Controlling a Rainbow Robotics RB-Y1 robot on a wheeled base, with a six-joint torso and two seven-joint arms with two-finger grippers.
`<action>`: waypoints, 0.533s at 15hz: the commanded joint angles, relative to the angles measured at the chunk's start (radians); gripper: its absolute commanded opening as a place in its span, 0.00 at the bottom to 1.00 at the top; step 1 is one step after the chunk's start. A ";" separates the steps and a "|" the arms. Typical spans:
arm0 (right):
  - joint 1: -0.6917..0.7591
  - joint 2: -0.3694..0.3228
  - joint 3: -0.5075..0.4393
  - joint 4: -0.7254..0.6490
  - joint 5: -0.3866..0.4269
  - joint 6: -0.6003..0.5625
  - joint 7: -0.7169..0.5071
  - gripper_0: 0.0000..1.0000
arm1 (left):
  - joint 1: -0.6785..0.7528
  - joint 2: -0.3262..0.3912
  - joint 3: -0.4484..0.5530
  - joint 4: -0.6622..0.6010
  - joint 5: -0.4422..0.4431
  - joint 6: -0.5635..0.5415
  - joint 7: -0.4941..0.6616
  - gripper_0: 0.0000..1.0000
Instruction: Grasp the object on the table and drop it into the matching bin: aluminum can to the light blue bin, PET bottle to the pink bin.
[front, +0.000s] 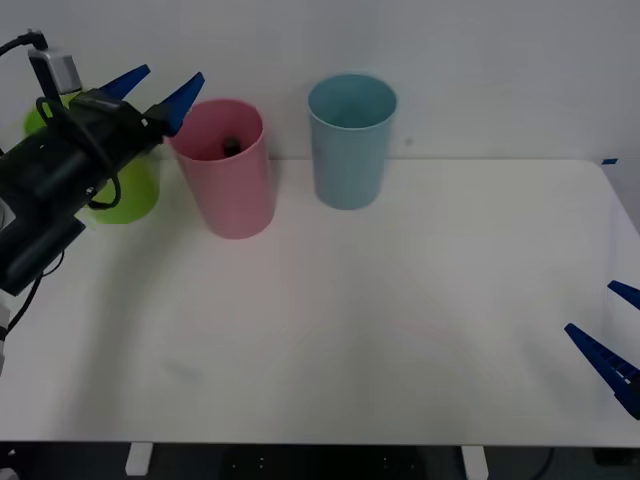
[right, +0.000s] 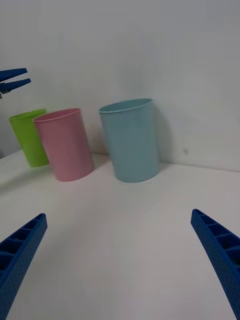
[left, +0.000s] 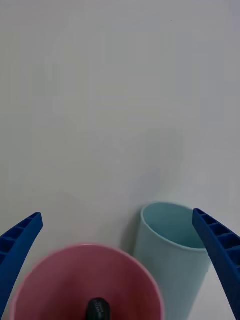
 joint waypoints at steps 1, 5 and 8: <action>0.000 0.000 0.000 0.000 0.000 0.000 0.000 1.00 | 0.086 0.000 0.049 -0.068 0.034 -0.079 -0.003 1.00; 0.000 0.000 0.000 0.000 0.000 0.000 0.000 1.00 | 0.227 0.015 0.110 -0.164 0.083 -0.132 -0.021 1.00; 0.000 0.000 0.000 0.000 0.000 0.000 0.000 1.00 | 0.331 0.018 0.168 -0.230 0.113 -0.186 -0.046 1.00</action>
